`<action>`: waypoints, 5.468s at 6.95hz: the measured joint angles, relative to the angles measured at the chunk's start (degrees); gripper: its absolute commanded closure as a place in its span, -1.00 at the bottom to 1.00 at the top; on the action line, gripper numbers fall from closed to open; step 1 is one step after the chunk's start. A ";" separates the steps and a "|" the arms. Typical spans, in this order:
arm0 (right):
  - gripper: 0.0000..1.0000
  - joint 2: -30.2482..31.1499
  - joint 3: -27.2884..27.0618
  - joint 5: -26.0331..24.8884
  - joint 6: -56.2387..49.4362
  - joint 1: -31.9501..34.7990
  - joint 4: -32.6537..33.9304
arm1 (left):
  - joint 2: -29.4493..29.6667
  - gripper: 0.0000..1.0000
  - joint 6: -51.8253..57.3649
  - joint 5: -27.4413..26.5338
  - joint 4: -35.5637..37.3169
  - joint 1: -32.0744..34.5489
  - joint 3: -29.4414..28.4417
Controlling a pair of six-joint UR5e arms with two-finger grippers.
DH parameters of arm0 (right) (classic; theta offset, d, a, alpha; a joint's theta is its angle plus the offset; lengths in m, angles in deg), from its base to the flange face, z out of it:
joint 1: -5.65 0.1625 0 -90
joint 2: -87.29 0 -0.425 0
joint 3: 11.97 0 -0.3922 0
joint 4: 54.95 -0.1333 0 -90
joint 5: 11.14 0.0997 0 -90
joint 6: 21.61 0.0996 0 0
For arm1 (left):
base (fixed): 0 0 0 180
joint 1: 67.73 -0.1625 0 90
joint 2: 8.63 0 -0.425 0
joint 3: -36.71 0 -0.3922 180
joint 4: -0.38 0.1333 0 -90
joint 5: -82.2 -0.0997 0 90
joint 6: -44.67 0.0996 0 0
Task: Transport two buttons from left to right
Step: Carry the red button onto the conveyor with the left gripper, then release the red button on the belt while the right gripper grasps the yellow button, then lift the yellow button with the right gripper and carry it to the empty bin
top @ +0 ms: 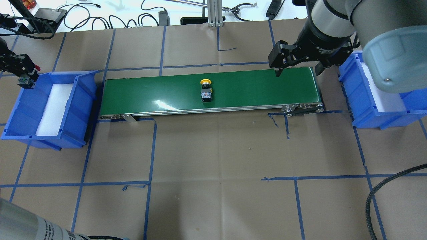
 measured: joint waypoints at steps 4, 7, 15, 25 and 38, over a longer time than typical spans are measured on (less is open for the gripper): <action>-1.00 -0.08 -0.16 -0.07 -0.07 -0.05 -0.13 | -3.25 0.80 -12.29 -0.01 -0.48 9.06 2.95; -1.00 -0.16 -0.19 -0.02 -0.08 -0.05 -0.14 | -6.28 0.79 -23.38 0.07 0.15 16.59 6.81; -1.00 -8.70 -0.94 0.12 0.40 -0.05 5.75 | -3.23 0.77 -26.93 0.26 15.93 19.74 19.60; -1.00 -17.09 -0.54 -0.05 0.97 0.04 17.80 | -2.11 -1.00 -26.22 0.29 19.91 19.83 19.00; 0.97 -30.27 -1.02 -1.02 1.87 -0.19 24.13 | -23.16 -1.00 -36.86 -1.11 -13.65 28.41 14.59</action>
